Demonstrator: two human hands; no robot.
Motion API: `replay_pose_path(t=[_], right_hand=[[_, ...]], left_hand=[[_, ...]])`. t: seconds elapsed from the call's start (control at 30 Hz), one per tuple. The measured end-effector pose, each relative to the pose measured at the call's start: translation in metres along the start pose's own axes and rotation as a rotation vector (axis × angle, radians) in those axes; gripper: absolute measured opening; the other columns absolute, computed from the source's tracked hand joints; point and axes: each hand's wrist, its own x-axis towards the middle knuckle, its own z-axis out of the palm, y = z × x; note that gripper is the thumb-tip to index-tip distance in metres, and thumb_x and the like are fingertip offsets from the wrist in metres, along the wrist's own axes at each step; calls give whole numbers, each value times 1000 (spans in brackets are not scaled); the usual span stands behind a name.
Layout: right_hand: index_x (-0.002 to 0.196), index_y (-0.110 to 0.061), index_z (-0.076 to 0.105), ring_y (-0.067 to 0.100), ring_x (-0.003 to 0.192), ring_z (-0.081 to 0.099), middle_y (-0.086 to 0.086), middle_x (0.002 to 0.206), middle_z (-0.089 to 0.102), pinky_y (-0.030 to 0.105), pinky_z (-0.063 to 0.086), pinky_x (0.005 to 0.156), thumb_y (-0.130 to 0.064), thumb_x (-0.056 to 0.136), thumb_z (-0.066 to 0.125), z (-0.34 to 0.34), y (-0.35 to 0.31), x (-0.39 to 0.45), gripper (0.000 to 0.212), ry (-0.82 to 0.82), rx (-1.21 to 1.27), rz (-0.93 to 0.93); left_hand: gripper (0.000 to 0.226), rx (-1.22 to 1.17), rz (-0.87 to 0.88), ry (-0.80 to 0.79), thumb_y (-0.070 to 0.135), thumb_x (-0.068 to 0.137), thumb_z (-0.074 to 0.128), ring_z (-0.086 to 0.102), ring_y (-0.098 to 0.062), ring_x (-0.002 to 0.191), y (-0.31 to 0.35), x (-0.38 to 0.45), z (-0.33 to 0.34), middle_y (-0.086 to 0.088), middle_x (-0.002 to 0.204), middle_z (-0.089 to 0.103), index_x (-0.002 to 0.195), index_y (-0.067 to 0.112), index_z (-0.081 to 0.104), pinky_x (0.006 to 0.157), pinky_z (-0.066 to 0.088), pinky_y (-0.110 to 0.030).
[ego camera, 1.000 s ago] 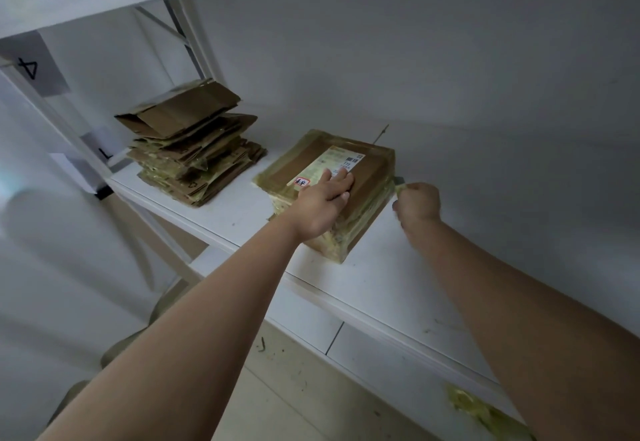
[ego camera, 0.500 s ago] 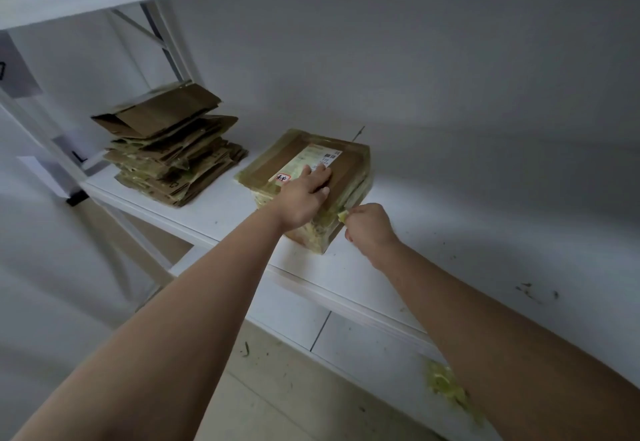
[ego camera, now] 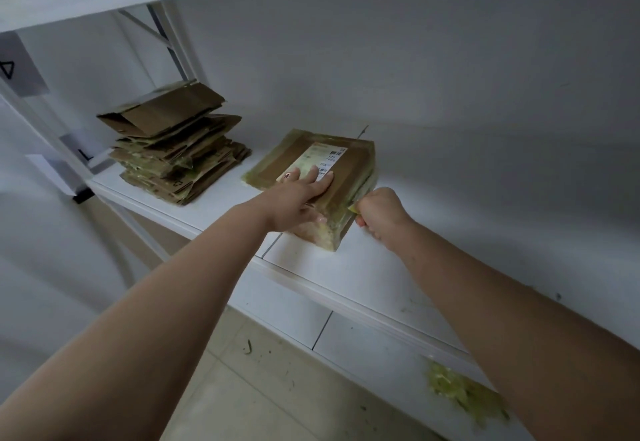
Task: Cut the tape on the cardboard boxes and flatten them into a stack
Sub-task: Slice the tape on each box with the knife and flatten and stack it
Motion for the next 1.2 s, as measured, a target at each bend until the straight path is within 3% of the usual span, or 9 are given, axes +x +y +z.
replay_pose_path(t=[0.1,0.23,0.43,0.57,0.63,0.73,0.9,1.1,1.2], right_hand=[[63,-8,47,17,36,32,4,43,46,10,22,33,-4,83,44,-12,2,7,20,46,-5,31],[67,-8,51,19,43,34,6,52,43,18,25,40,-5,86,51,-12,16,14,19,46,6,-31],[60,-10,42,19,44,28,5,52,34,17,22,40,2,82,47,-14,17,7,25,22,-29,-62],[77,-8,51,17,47,31,5,58,39,16,26,40,-2,85,48,-16,20,-2,10,-4,-52,-83],[86,-3,56,14,51,35,4,61,40,19,31,45,-2,87,46,-16,24,-8,10,-51,-74,-117],[86,4,63,15,47,28,6,58,37,12,23,37,-1,87,50,-19,30,-13,15,-22,-13,-104],[76,-5,60,21,48,42,9,55,50,22,34,45,-7,87,48,-40,35,-19,17,28,-89,-162],[102,-14,40,32,62,65,7,69,61,41,55,62,-16,94,40,-33,70,-34,8,78,-328,-284],[107,-10,37,32,65,60,5,73,58,36,48,61,-17,94,41,-32,82,-37,15,186,-476,-396]], left_hand=[[68,0,9,22,21,99,51,6,-34,148,9,9,-5,-2,162,6,154,29,12,118,16,-45],[62,295,-7,128,46,98,41,26,-29,144,17,13,-6,4,160,17,153,35,15,106,36,-40],[61,350,-39,162,46,98,41,38,-27,137,17,18,-3,5,158,25,152,36,15,98,44,-42],[58,385,-63,181,41,101,41,45,-28,131,21,21,-1,2,156,29,152,35,15,93,45,-42],[59,400,-69,186,45,100,40,50,-28,123,26,23,-1,0,151,37,153,32,16,80,44,-37],[59,402,-114,207,43,100,43,56,-29,112,30,30,2,-2,141,46,152,32,18,70,41,-36],[56,402,-205,247,37,102,43,58,-32,110,56,42,3,-3,138,49,151,32,17,66,41,-35],[57,395,-218,231,40,102,42,56,-33,114,63,47,3,-3,143,46,152,34,15,70,40,-35],[57,390,-210,244,41,102,40,56,-33,114,61,47,6,-2,147,43,152,34,15,70,40,-36]])
